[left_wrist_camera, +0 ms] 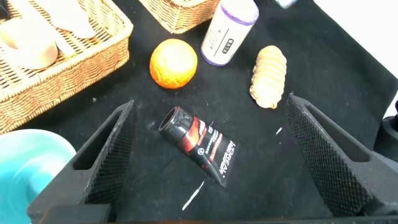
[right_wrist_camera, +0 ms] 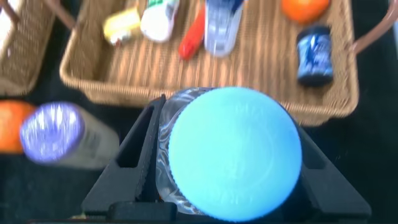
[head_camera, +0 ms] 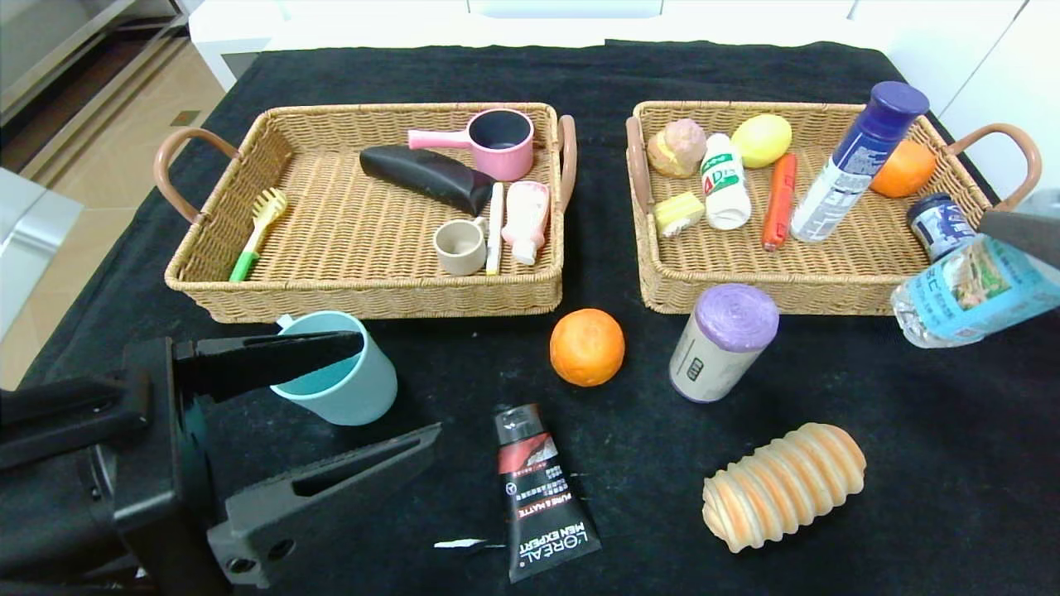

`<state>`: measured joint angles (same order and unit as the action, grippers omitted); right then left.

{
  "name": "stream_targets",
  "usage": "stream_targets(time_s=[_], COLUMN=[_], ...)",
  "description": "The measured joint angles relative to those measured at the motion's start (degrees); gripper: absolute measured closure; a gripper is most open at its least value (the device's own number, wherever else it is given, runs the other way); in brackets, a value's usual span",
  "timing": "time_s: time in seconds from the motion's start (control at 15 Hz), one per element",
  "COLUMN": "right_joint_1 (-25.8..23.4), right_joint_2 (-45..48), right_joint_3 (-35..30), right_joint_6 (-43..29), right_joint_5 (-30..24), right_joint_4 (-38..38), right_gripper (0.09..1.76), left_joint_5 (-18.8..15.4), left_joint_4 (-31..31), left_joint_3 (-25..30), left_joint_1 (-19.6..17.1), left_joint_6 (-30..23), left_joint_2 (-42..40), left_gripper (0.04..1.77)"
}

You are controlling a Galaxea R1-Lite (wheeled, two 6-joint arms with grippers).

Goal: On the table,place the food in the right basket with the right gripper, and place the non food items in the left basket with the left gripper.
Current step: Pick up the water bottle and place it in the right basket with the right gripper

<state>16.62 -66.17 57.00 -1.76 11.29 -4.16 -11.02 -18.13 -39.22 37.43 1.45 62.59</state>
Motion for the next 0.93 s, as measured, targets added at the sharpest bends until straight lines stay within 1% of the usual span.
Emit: stream_targets(time_s=[0.13, 0.27, 0.33, 0.4, 0.47, 0.6, 0.93], right_joint_1=[-2.04, -5.1, -6.84, -8.52, -10.03, -11.82, -13.04], right_joint_2=[-2.9, -6.49, -8.19, -9.92, -11.72, -14.79, -19.05], right_joint_3=[4.82, 8.48, 9.67, 10.36, 10.85, 10.78, 9.75], right_joint_6=[-0.02, -0.11, -0.17, -0.24, -0.3, -1.05, -2.76], right_joint_5=[-0.02, -0.43, -1.56, -3.13, -4.43, -5.18, -4.64], right_joint_4=[0.35, 0.05, -1.65, -4.39, -8.77, -15.71, -19.02], right_gripper=[0.77, 0.77, 0.77, 0.77, 0.77, 0.77, 0.77], left_joint_5=[0.0, 0.13, 0.22, 0.26, 0.28, 0.28, 0.28], left_joint_4=[-0.02, -0.04, -0.06, -0.09, -0.06, -0.09, -0.04], left_joint_3=[0.09, 0.27, 0.33, 0.38, 0.46, 0.72, 1.1], left_joint_1=[-0.05, -0.05, -0.06, -0.11, -0.16, -0.16, -0.09], left_joint_6=[0.04, 1.02, 1.46, 1.55, 1.6, 1.82, 1.88], left_joint_2=[-0.07, -0.1, -0.1, -0.1, -0.13, -0.21, -0.22], left_gripper=[0.09, 0.09, 0.09, 0.09, 0.09, 0.09, 0.09])
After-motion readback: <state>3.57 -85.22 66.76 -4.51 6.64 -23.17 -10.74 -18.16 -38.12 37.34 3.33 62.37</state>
